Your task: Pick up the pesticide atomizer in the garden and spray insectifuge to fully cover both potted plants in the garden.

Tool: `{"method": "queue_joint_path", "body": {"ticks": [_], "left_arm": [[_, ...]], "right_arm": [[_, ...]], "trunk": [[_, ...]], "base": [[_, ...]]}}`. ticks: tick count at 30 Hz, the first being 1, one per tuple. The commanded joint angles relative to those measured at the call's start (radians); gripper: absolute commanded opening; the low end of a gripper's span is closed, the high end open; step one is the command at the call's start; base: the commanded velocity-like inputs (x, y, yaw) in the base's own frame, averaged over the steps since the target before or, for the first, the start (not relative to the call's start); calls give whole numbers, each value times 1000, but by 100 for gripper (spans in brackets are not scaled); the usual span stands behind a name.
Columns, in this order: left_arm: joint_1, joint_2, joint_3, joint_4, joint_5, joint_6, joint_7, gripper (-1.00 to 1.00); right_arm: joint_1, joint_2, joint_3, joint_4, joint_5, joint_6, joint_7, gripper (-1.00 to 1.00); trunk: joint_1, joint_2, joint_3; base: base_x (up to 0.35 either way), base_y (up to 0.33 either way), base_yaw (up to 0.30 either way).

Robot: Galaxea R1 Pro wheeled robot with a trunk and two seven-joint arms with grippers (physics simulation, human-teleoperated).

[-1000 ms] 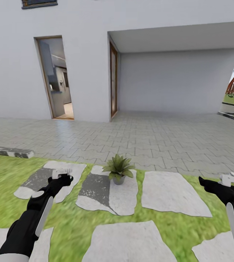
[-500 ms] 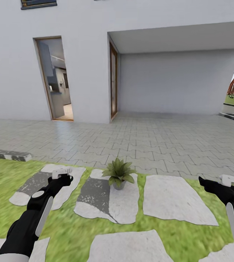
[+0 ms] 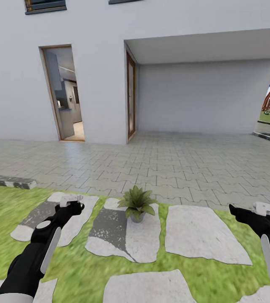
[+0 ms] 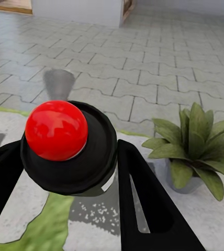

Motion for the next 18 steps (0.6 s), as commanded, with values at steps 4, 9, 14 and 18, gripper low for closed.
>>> {"method": "queue_joint_path", "body": {"ticks": [4,9,14,18], "left_arm": [[0,0,2,-1,11,6,-2,-100],[0,0,2,-1,11,6,-2,-100],[0,0,2,-1,11,6,-2,-100],[0,0,2,-1,11,6,-2,-100]], "right_arm": [[-1,0,-2,-1,-4,5,3,100],[-1,0,-2,-1,-4,5,3,100],[-1,-1,-2,-1,-4,6,3,100],[-1,0,-2,-2,-4,6,3,100]], "trunk": [[-16,28,12],[-35,63,27],[-54,98,43],[-69,126,55]], "base": [[0,0,0],[0,0,0],[0,0,0],[0,0,0]]}}
